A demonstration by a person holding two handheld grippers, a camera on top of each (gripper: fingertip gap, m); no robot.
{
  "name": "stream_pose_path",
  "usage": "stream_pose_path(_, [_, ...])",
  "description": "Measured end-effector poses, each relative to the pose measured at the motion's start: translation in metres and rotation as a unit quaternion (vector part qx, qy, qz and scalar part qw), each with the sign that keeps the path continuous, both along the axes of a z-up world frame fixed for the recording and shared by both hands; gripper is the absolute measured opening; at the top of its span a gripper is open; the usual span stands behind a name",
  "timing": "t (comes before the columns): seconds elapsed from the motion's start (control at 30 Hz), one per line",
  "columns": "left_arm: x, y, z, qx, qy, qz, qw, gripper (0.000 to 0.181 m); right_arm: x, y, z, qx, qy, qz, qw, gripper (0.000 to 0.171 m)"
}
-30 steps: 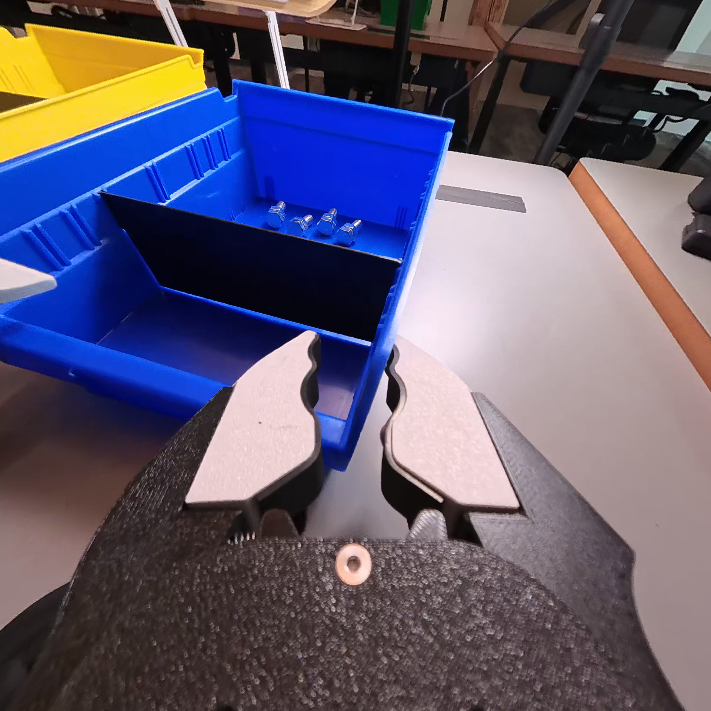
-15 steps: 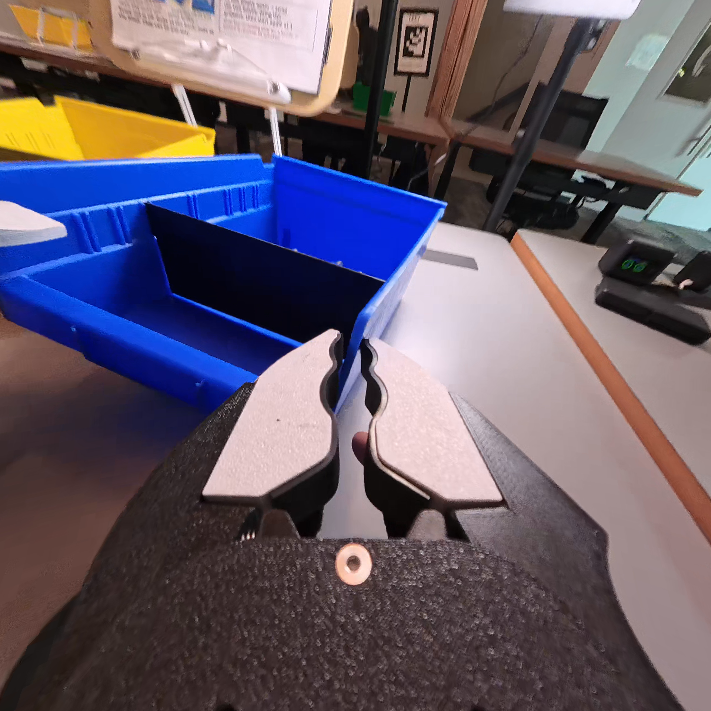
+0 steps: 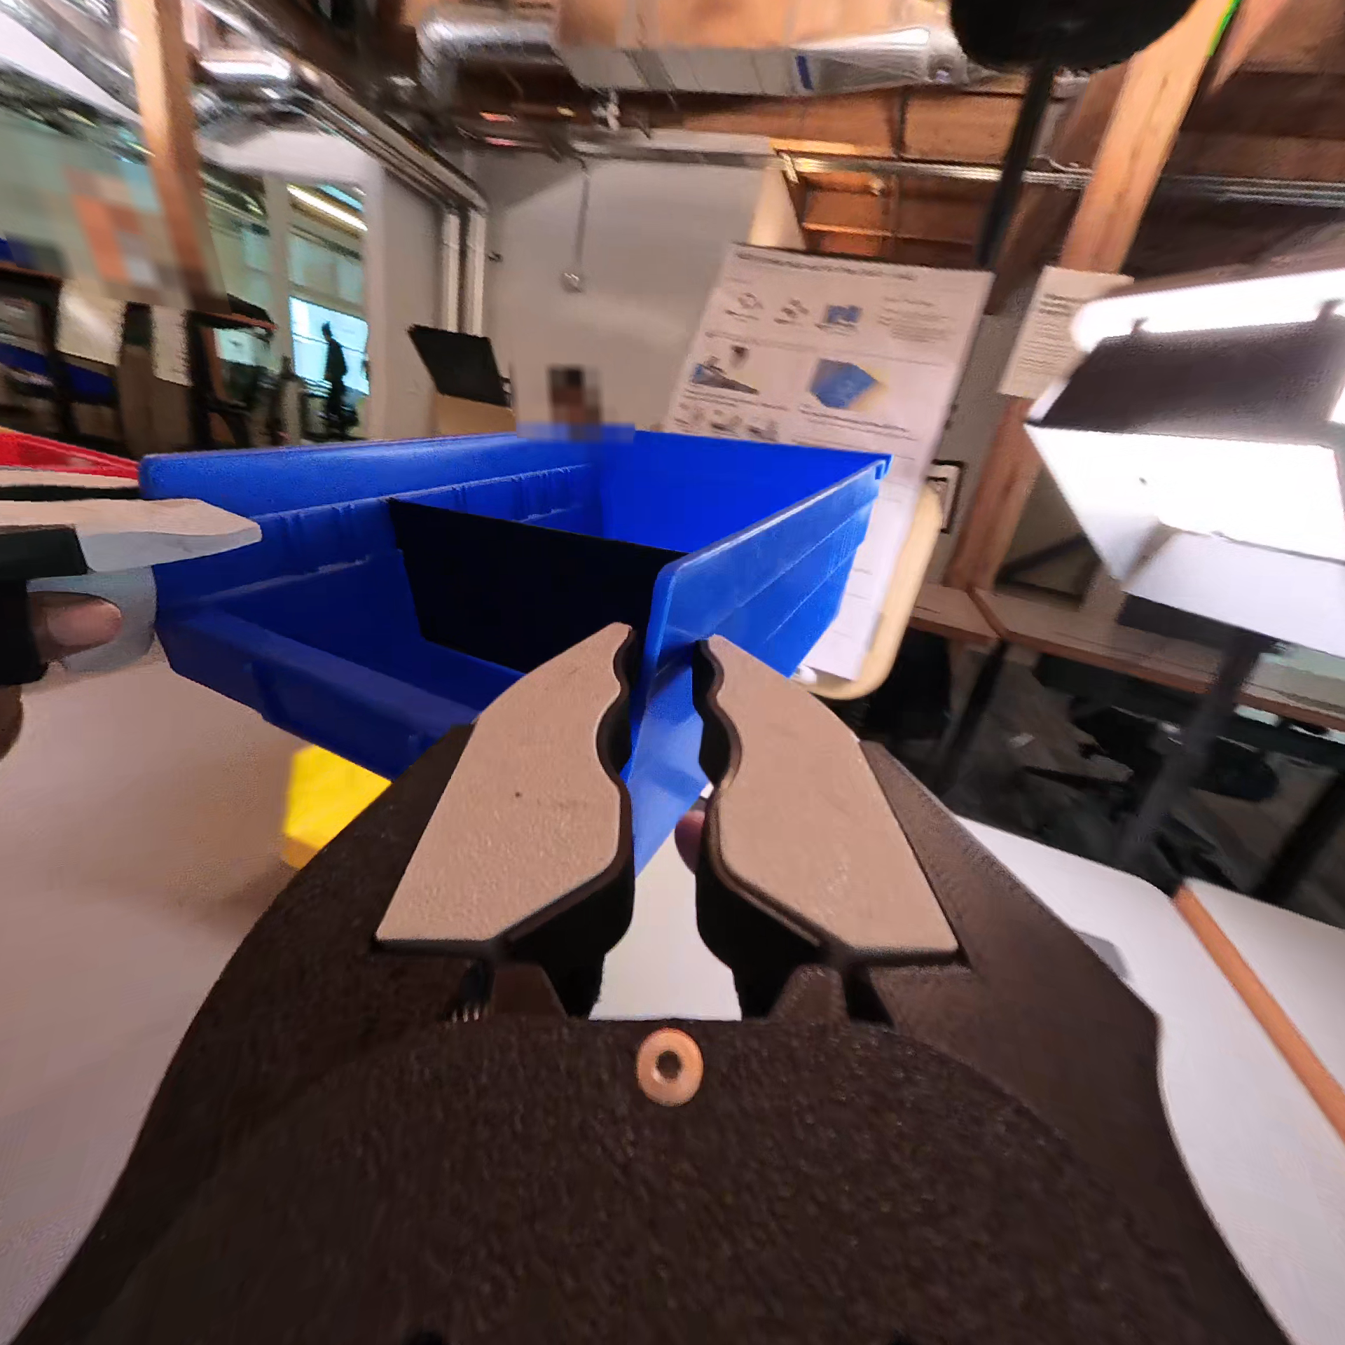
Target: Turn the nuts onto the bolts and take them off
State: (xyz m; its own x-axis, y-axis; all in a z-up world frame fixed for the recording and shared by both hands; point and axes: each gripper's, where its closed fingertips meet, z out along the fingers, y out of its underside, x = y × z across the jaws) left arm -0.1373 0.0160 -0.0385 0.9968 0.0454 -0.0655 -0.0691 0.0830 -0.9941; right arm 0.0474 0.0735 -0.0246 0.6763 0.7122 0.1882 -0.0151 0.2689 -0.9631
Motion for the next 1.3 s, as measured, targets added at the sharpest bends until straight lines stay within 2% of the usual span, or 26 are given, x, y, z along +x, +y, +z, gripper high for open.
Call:
stream_pose_path(0.13, [-0.071, -0.049, 0.005, 0.006, -0.004, 0.064, 0.998, 0.01, -0.083, -0.024, 0.002, -0.009, 0.009, 0.075, 0.997, 0.014])
stream_pose_path(0.27, [-0.133, -0.095, -0.004, 0.007, -0.01, 0.127, 0.992, 0.01, -0.159, -0.046, -0.017, -0.046, 0.012, 0.144, 0.988, 0.014])
stream_pose_path(0.4, [-0.187, -0.127, -0.036, -0.016, -0.03, 0.181, 0.983, 0.009, -0.221, -0.07, -0.05, -0.075, -0.001, 0.188, 0.979, 0.015])
stream_pose_path(0.57, [-0.225, -0.144, -0.089, -0.043, -0.05, 0.211, 0.975, 0.008, -0.266, -0.085, -0.102, -0.1, -0.025, 0.21, 0.972, 0.015])
stream_pose_path(0.77, [-0.239, -0.135, -0.151, -0.065, -0.084, 0.198, 0.974, 0.007, -0.277, -0.084, -0.159, -0.115, -0.055, 0.202, 0.971, 0.016])
stream_pose_path(0.87, [-0.233, -0.128, -0.157, -0.047, -0.092, 0.182, 0.978, 0.009, -0.271, -0.078, -0.177, -0.095, -0.08, 0.187, 0.975, 0.016])
stream_pose_path(1.0, [-0.229, -0.121, -0.171, -0.103, -0.077, 0.156, 0.979, 0.016, -0.261, -0.082, -0.186, -0.1, -0.13, 0.226, 0.96, 0.019])
stream_pose_path(1.07, [-0.227, -0.121, -0.172, -0.124, -0.061, 0.14, 0.98, 0.022, -0.248, -0.083, -0.175, -0.091, -0.143, 0.256, 0.952, 0.021])
stream_pose_path(1.17, [-0.226, -0.127, -0.149, -0.136, 0.015, 0.143, 0.98, 0.027, -0.225, -0.068, -0.15, -0.075, -0.172, 0.29, 0.939, 0.028])
stream_pose_path(1.23, [-0.217, -0.126, -0.132, -0.162, 0.072, 0.123, 0.976, 0.032, -0.212, -0.047, -0.145, -0.078, -0.23, 0.293, 0.925, 0.035])
stream_pose_path(1.3, [-0.197, -0.118, -0.125, -0.2, 0.103, 0.063, 0.972, 0.035, -0.203, -0.025, -0.152, -0.074, -0.305, 0.29, 0.904, 0.043])
